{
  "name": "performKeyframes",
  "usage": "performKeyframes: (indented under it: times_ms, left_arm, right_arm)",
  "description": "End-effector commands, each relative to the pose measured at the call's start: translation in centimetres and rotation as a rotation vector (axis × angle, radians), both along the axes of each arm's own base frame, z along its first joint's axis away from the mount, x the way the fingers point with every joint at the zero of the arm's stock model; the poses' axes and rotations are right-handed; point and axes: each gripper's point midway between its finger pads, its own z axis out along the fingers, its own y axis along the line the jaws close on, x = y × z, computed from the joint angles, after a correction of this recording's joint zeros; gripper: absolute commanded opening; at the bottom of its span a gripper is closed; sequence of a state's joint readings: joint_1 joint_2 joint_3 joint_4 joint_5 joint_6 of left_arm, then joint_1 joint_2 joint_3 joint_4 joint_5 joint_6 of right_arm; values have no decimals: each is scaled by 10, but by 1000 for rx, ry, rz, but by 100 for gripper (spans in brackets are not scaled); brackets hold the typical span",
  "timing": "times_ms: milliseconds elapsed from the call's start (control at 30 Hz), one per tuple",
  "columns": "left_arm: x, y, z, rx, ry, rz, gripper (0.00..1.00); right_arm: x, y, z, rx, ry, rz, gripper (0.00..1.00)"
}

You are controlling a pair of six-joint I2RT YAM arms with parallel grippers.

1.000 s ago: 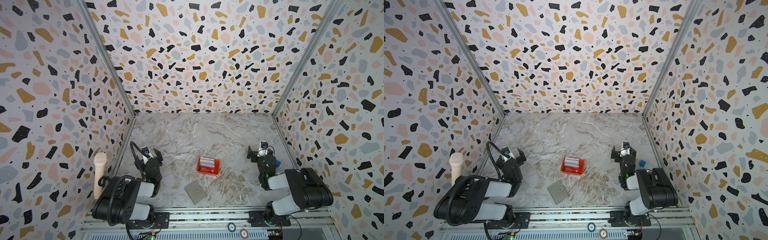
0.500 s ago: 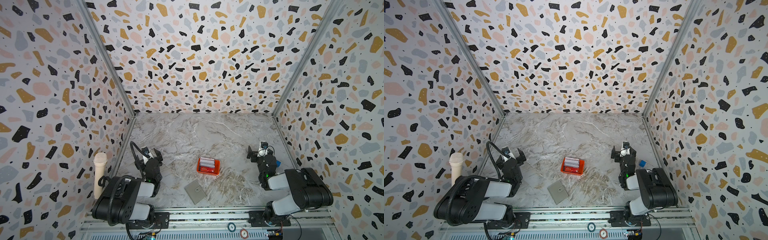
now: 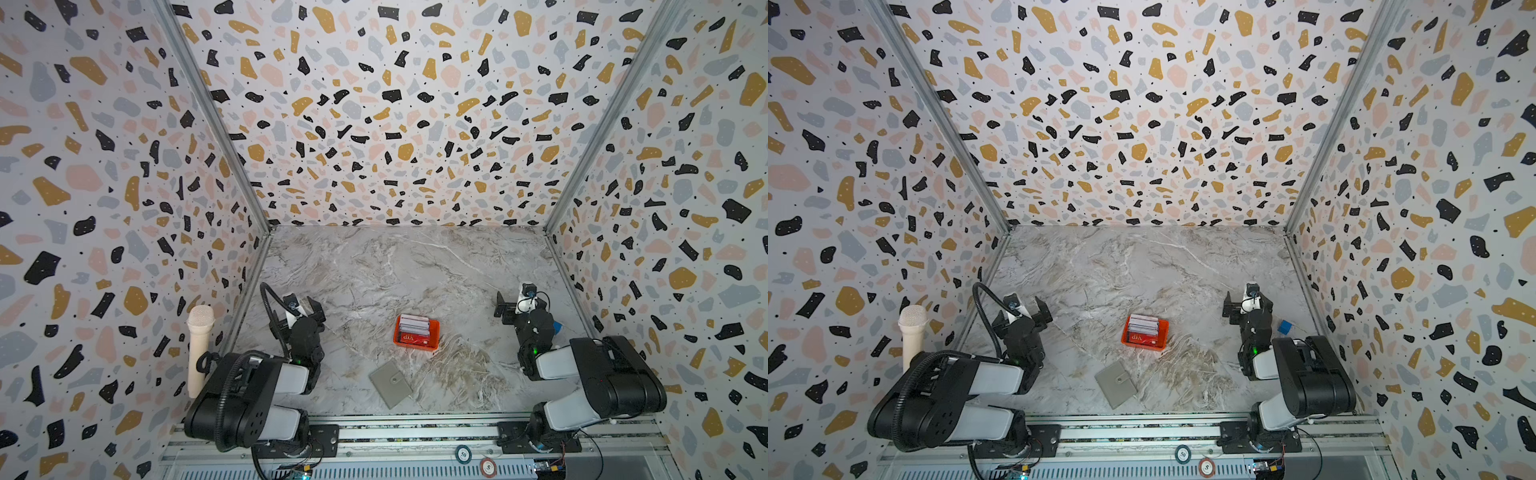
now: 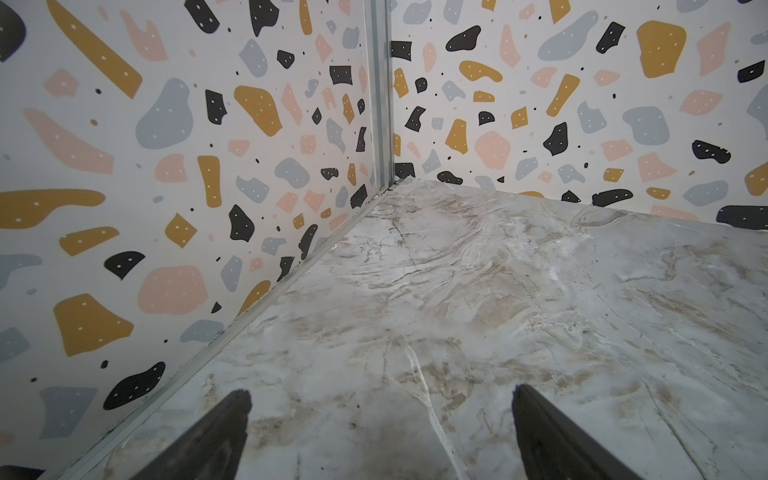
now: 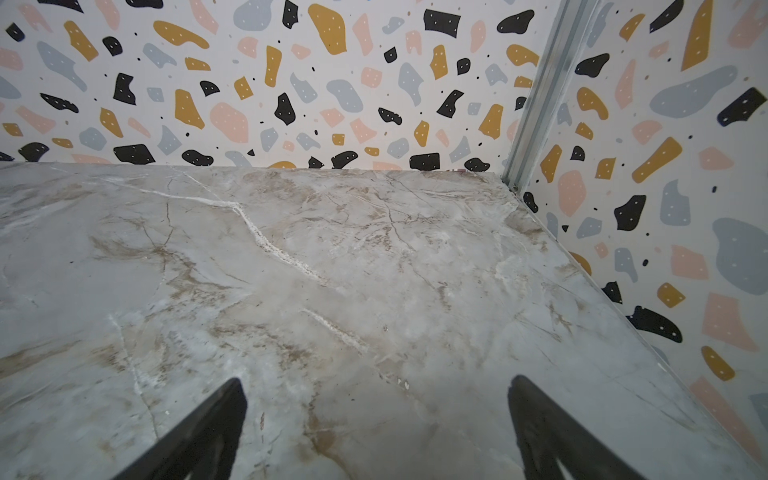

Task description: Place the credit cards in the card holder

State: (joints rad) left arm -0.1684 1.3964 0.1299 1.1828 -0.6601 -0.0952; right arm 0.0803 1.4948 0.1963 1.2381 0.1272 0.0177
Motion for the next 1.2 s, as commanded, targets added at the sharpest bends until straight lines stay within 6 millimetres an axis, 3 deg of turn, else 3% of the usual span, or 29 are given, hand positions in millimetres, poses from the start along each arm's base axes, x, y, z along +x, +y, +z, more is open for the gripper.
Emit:
performKeyframes:
  times_ms: [0, 167, 333, 433, 500, 600, 700, 867, 967, 1167]
  left_arm:
    - [6, -6, 27, 5, -77, -44, 100]
    - [5, -1, 48, -14, -56, -4, 100]
    - [-9, -1, 84, -125, -221, -14, 100]
    - [-18, -2, 112, -249, -372, -30, 100]
    - [-24, 8, 122, -396, -463, 33, 100]
    - [-27, 2, 136, -543, -535, -5, 100]
    - [-29, -4, 139, -699, -571, -41, 100]
    - [-20, -69, 166, -788, -558, -469, 100]
    - [-27, -97, 167, -904, -551, -644, 100]
    - [-40, -135, 158, -1034, -448, -852, 100]
  right_arm:
    - [5, -4, 14, 14, -12, -21, 99]
    - [28, -3, 20, 24, 126, -46, 99]
    - [20, -10, 52, 9, 57, -220, 99]
    - [17, -21, 57, 235, 46, -306, 99]
    - [16, -27, 42, 479, 131, -321, 100]
    - [24, 8, 44, 616, 159, -37, 99]
    - [24, 52, 53, 534, 209, 165, 99]
    - [1, 150, 68, 326, 256, 520, 99]
    - [-16, 197, 62, 212, 309, 672, 99]
    - [-36, 261, 25, 42, 510, 894, 99]
